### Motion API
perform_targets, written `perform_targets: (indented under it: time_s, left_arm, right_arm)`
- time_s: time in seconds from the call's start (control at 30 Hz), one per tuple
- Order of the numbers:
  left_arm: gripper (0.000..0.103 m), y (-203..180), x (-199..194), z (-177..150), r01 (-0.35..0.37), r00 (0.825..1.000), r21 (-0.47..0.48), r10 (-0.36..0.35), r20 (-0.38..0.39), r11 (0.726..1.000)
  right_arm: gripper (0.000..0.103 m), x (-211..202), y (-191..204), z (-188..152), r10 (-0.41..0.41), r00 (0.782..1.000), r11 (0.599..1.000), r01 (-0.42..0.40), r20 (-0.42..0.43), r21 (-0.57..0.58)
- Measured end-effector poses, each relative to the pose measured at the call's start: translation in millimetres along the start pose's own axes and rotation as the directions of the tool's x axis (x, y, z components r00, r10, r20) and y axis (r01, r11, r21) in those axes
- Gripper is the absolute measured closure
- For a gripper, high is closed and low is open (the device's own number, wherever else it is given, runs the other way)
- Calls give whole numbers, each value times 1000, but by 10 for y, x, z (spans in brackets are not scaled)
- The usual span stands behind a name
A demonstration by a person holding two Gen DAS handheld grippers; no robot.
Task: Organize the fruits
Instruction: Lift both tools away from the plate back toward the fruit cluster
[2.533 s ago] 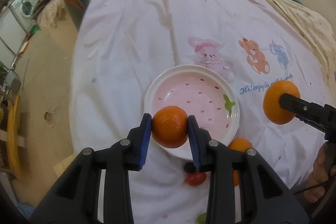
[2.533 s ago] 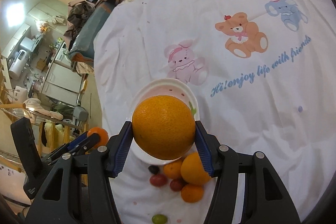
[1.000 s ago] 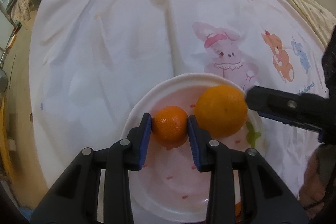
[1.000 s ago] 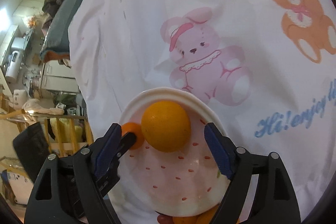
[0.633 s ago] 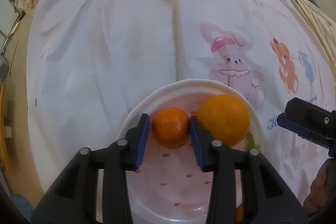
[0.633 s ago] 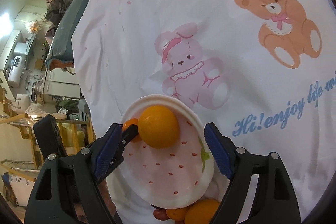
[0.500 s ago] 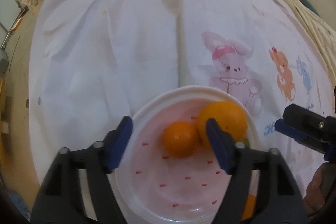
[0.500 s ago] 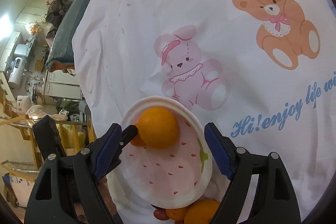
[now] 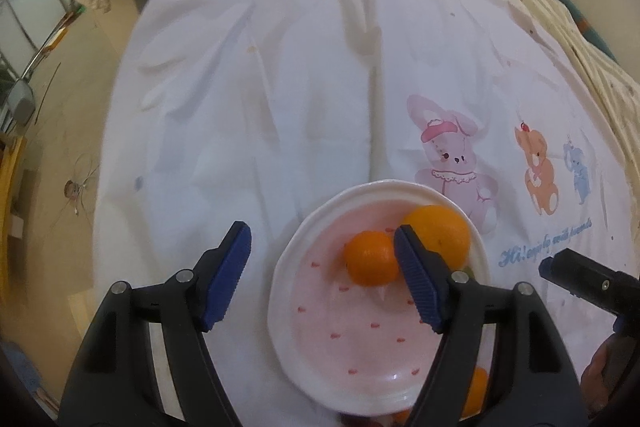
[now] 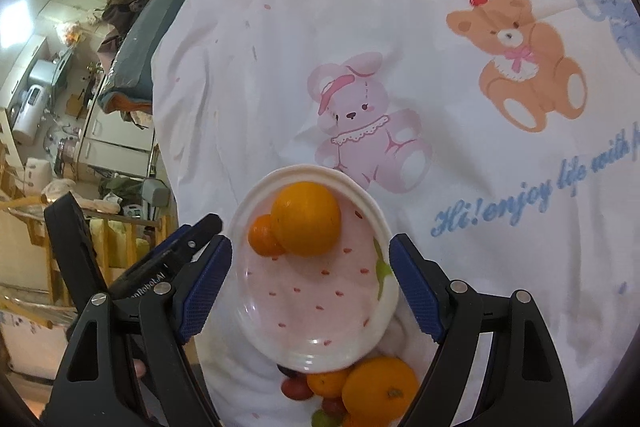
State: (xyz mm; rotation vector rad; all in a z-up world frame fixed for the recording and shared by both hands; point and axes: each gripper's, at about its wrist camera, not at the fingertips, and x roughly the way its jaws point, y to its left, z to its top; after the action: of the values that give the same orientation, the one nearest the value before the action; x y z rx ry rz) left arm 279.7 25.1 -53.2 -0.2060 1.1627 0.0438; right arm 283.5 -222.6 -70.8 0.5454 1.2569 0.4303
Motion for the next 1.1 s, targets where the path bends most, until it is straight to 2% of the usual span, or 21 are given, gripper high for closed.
perform_targets:
  time_s: [0.17,0.4,0.67,0.87,1.1]
  left_arm:
    - [32,77,-271,-133,24,1000,8,-24,20,1000]
    - [32,180,-551,-532,81,996,-13,-81,-27,997]
    - [32,188,-730,-1021,64,997,34,-62,-44,997]
    - [34,230,-609,-1221,77,994,14,-75,-84,997]
    - [51,131,-328,-1286,109,979,-27,-112,-171,994]
  right_arm:
    - [20,-196,68,-207,-5,1000,999,6,16,-31]
    - [20,-389,104,-635,-8,1000,998,8,3,-55]
    - [20,-565,26,-1087,-28,999,999,29,24,-26]
    - [20,-623,-88,-1317,-52,998,999,52,40,6]
    - [20,-622,-195,-1377,-58,997,998,56,58,28]
